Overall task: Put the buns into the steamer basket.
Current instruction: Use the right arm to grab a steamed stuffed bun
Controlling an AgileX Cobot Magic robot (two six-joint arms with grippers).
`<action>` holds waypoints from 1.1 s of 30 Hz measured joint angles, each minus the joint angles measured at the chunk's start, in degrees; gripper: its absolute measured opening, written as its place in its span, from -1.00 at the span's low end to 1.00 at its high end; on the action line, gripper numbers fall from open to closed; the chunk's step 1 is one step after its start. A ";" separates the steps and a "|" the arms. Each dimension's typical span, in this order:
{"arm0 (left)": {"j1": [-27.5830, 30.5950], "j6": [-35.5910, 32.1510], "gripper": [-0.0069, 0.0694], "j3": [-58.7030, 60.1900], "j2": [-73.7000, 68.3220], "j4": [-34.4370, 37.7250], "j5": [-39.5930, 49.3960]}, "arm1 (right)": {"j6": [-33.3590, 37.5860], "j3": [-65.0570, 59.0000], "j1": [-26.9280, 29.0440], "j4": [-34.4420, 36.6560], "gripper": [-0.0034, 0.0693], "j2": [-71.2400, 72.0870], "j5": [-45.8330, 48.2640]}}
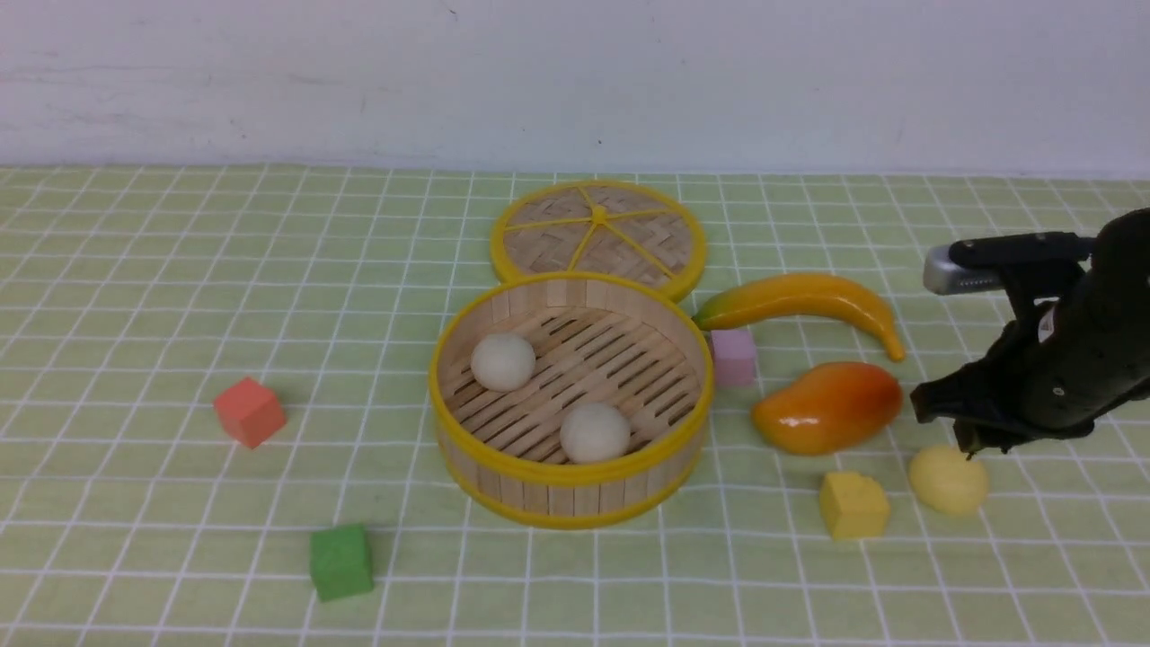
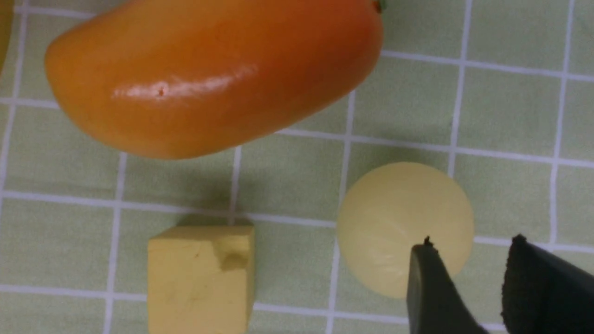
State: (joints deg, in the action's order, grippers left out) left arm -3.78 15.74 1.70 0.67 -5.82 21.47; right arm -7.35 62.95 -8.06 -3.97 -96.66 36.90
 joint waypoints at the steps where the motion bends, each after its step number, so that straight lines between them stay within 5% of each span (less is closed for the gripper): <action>1: 0.00 0.00 -0.49 0.00 0.00 0.00 0.00 | 0.00 0.00 0.00 0.00 -0.25 -0.09 0.01; 14: 0.00 0.00 -0.48 0.00 0.00 0.00 0.00 | -0.38 0.00 0.00 -2.36 -0.26 -5.11 -2.99; 20: 0.00 0.00 -0.47 0.00 0.00 0.00 0.00 | -0.38 0.02 0.00 -2.50 -0.55 -5.11 -3.49; 24: 0.00 0.00 -0.45 0.00 0.00 0.00 0.00 | -0.38 0.02 0.00 -1.08 -0.91 -5.11 -3.19; 33: 0.00 0.00 -0.43 0.00 0.00 0.00 0.00 | -0.33 0.02 0.00 0.36 -0.96 -4.38 -2.84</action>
State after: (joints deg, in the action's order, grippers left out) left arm -3.78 15.74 1.70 0.67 -5.82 21.47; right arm -7.68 62.97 -8.06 -3.60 -101.04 34.05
